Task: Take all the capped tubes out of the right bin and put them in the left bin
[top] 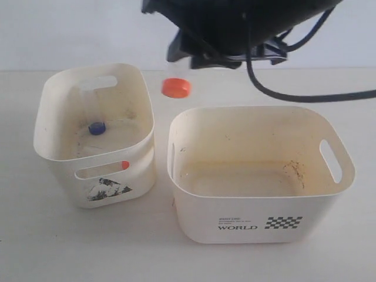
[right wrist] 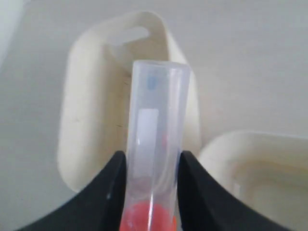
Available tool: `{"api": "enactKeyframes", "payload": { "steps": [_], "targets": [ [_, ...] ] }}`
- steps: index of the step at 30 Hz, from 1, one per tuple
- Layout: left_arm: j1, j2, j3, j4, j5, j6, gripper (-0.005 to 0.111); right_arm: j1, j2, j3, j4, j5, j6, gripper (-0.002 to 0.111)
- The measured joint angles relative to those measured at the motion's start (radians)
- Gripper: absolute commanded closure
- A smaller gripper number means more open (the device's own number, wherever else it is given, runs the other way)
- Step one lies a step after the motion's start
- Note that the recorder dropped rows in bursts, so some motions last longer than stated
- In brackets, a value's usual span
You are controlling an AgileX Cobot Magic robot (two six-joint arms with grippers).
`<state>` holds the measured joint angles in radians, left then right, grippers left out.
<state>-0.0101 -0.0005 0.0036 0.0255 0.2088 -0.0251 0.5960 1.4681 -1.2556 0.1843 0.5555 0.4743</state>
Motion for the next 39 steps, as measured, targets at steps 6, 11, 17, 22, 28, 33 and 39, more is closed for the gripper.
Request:
{"api": "enactKeyframes", "payload": {
  "steps": [6,11,17,22,28,33,39],
  "targets": [
    [0.0,0.0,0.0,0.0,0.0,0.0,0.102,0.073,0.103,0.0,0.186,-0.263,-0.147,0.108],
    [0.0,0.0,0.0,0.0,0.0,0.0,0.102,0.118,0.238,-0.004,0.206,-0.43,-0.157,0.108],
    [0.0,0.0,0.0,0.0,0.0,0.0,0.102,0.125,0.356,-0.069,0.211,-0.459,-0.158,0.052],
    [0.0,0.0,0.0,0.0,0.0,0.0,0.102,0.134,0.361,-0.075,0.211,-0.473,-0.176,0.045],
    [0.0,0.0,0.0,0.0,0.0,0.0,0.102,0.134,0.3,-0.077,0.213,-0.357,-0.178,0.108],
    [0.0,0.0,0.0,0.0,0.0,0.0,0.102,0.134,0.131,-0.077,0.195,-0.223,-0.219,0.108],
    [0.0,0.0,0.0,0.0,0.0,0.0,0.102,0.169,-0.104,-0.077,0.121,0.073,-0.24,0.108]
  ]
}}
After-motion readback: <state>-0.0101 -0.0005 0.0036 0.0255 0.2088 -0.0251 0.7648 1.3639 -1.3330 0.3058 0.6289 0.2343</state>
